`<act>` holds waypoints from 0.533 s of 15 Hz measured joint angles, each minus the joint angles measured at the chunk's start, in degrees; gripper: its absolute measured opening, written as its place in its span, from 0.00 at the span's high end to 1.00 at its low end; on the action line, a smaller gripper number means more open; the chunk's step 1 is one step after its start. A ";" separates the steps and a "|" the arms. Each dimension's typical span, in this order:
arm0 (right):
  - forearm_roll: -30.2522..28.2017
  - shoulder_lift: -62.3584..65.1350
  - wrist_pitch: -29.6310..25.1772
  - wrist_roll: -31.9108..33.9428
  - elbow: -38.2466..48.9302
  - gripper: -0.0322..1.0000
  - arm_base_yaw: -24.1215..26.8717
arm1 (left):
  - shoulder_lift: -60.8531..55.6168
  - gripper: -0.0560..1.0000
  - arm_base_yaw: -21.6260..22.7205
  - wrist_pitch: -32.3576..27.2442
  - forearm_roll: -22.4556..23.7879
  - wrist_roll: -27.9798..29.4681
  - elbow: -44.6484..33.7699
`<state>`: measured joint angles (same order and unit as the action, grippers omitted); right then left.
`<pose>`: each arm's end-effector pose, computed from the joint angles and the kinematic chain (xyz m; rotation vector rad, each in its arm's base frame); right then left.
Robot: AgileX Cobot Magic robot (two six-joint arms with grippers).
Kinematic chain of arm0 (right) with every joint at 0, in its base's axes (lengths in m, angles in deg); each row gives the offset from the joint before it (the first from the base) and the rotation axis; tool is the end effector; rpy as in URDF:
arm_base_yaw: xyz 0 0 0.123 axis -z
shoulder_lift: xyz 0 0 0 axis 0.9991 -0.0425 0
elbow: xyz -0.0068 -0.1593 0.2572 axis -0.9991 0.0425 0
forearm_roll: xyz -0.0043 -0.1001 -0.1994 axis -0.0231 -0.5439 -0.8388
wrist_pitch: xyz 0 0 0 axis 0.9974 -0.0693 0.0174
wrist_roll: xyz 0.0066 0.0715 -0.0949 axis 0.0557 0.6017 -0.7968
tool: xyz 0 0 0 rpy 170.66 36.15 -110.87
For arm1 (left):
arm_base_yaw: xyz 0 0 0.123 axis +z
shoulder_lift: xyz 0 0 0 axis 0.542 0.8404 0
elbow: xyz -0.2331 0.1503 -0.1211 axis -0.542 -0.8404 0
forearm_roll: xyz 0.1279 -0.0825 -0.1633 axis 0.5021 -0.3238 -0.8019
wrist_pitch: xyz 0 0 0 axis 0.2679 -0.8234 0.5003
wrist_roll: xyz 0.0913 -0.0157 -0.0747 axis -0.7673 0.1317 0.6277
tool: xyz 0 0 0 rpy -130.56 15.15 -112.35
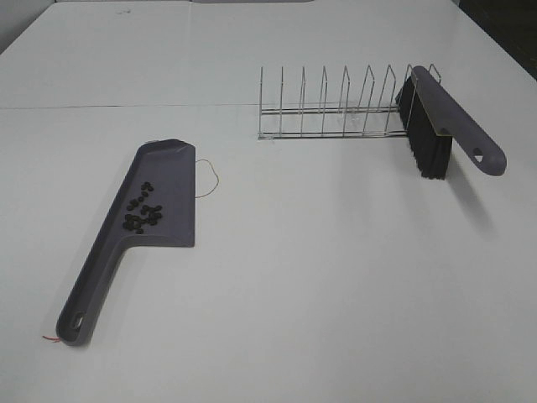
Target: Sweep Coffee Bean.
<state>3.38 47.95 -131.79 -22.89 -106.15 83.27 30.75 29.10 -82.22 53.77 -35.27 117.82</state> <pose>-0.0190 0.0082 0.2523 -0.2406 2.0870 0.0638 -0.0239 -0.0041 0.2503 0.1557 2.0368 -0.0518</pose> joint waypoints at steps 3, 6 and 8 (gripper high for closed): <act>0.00 0.00 0.00 0.00 0.00 0.13 0.00 | -0.23 0.33 0.00 0.00 0.00 0.00 0.00; 0.00 0.00 0.00 0.00 0.00 0.13 0.00 | -0.23 0.33 0.00 0.00 0.00 0.00 0.00; 0.00 0.00 0.00 0.00 0.00 0.13 0.69 | -0.23 0.33 0.00 0.00 0.00 0.00 0.00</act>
<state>3.38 47.95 -131.79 -22.89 -106.15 83.96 30.52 29.10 -82.22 53.77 -35.27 117.82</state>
